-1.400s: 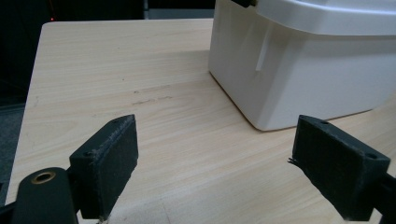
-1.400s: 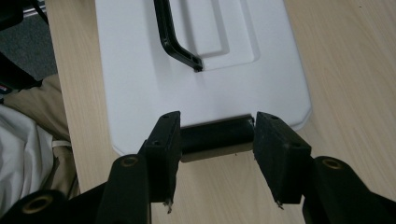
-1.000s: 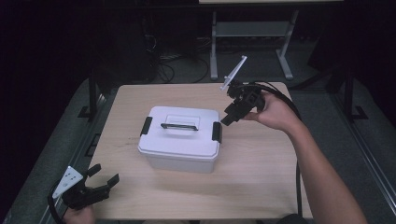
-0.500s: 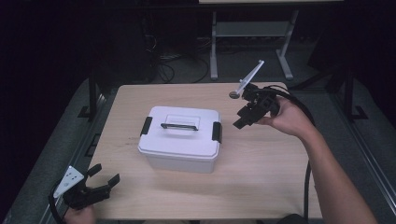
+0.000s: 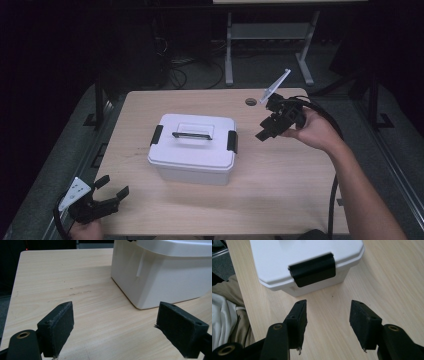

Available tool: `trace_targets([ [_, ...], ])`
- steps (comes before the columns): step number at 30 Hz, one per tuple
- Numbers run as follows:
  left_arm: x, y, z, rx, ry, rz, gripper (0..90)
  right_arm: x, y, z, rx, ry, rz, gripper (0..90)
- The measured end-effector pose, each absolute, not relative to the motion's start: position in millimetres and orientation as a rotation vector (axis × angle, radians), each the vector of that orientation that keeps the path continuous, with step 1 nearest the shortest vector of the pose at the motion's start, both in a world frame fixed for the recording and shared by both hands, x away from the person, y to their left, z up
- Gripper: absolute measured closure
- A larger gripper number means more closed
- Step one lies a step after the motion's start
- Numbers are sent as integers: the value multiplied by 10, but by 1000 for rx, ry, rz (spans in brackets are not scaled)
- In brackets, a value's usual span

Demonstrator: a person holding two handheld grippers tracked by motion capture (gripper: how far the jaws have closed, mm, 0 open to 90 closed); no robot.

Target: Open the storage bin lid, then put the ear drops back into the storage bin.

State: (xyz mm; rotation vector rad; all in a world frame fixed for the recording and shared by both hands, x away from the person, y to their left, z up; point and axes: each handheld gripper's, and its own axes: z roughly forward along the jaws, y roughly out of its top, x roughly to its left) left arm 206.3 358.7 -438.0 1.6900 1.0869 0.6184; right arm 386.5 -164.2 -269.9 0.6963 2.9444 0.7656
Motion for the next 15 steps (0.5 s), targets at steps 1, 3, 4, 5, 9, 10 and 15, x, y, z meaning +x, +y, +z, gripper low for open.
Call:
trace_targets([
  [1, 2062, 3589, -4379, 1691, 1086, 619, 135, 3858, -1644, -2703, 696, 2945, 763, 473],
  [3, 2061, 3590, -4381, 1689, 1086, 617, 135, 3850, -1651, -2708, 693, 2947, 766, 471],
  [4, 2062, 3589, -4382, 1690, 1087, 617, 135, 3845, -1657, -2713, 695, 2945, 770, 471],
  [5, 2063, 3586, -4383, 1692, 1087, 616, 135, 3842, -1662, -2721, 700, 2947, 769, 471],
  [9, 2069, 3579, -4377, 1692, 1082, 617, 135, 3832, -1698, -2774, 708, 2950, 766, 473],
  [10, 2071, 3578, -4378, 1693, 1084, 616, 135, 3823, -1706, -2789, 712, 2950, 763, 475],
  [15, 2080, 3573, -4383, 1697, 1084, 613, 135, 3810, -1771, -2875, 733, 2956, 754, 470],
])
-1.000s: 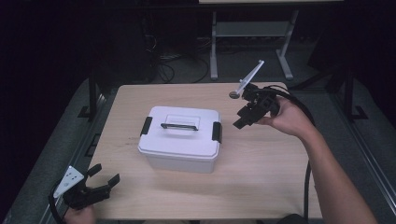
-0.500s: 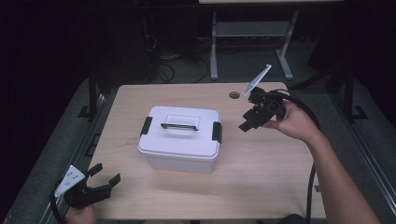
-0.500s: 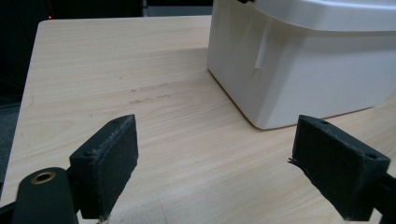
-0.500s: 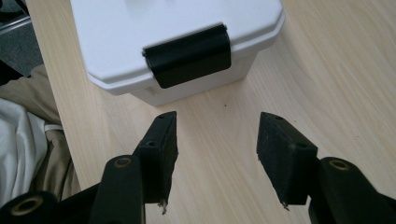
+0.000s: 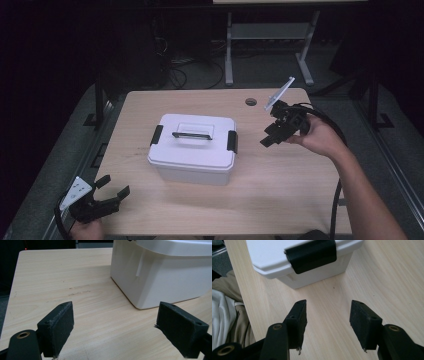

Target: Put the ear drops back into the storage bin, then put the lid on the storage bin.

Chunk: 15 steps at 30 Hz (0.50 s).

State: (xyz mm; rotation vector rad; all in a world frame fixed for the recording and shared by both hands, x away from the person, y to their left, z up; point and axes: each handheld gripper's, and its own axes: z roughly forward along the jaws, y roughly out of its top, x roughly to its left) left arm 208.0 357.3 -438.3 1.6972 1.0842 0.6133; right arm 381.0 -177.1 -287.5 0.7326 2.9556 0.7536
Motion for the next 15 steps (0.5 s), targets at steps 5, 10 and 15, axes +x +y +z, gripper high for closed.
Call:
trace_targets([
  [5, 2084, 3568, -4382, 1701, 1080, 614, 135, 3789, -1832, -2955, 748, 2955, 767, 468],
  [10, 2087, 3563, -4383, 1698, 1079, 614, 135, 3773, -1882, -3005, 768, 2954, 769, 465],
  [15, 2091, 3557, -4387, 1703, 1082, 613, 135, 3757, -1940, -3067, 787, 2953, 777, 462],
])
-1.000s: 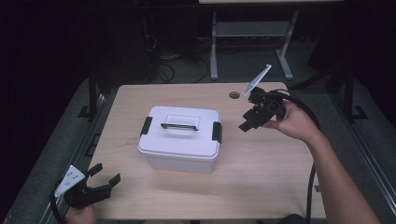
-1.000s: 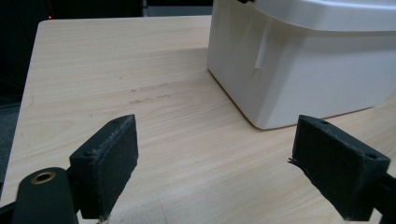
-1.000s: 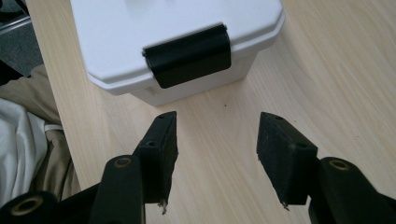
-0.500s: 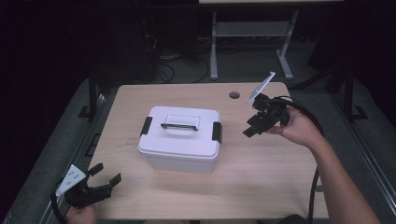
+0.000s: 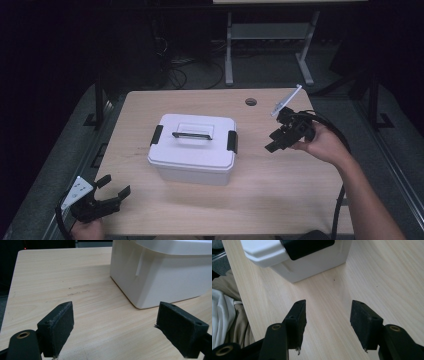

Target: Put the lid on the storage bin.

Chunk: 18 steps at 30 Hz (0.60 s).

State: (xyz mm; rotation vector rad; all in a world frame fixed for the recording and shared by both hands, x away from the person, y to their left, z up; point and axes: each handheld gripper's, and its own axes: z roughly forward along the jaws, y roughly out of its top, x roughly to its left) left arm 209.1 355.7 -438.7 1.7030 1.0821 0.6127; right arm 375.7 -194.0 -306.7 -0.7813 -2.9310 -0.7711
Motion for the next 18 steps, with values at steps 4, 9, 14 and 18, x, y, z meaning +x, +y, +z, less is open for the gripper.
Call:
trace_targets([
  [4, 2094, 3556, -4387, 1707, 1084, 613, 135, 3744, -1982, -3139, -793, -2922, -773, 464],
  [9, 2096, 3534, -4379, 1716, 1074, 617, 135, 3728, -2025, -3208, -807, -2911, -769, 460],
  [14, 2097, 3538, -4380, 1716, 1077, 618, 135, 3704, -2092, -3246, -822, -2903, -781, 461],
  [18, 2093, 3536, -4381, 1716, 1077, 619, 135, 3698, -2135, -3279, -831, -2896, -785, 461],
])
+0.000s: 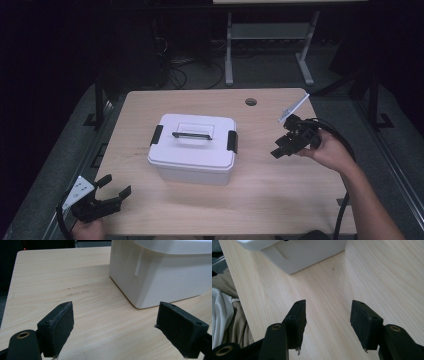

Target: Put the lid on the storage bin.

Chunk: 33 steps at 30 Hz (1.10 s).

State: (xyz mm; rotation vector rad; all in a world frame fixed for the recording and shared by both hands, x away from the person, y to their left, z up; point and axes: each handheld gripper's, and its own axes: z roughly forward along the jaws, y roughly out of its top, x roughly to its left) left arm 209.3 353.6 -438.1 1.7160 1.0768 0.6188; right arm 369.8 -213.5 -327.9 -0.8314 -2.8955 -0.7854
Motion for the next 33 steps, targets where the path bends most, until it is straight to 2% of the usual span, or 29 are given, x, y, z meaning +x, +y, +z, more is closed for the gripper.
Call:
trace_targets([
  [33, 2093, 3522, -4379, 1728, 1068, 619, 135, 3535, -2367, -3698, -899, -2830, -755, 449],
])
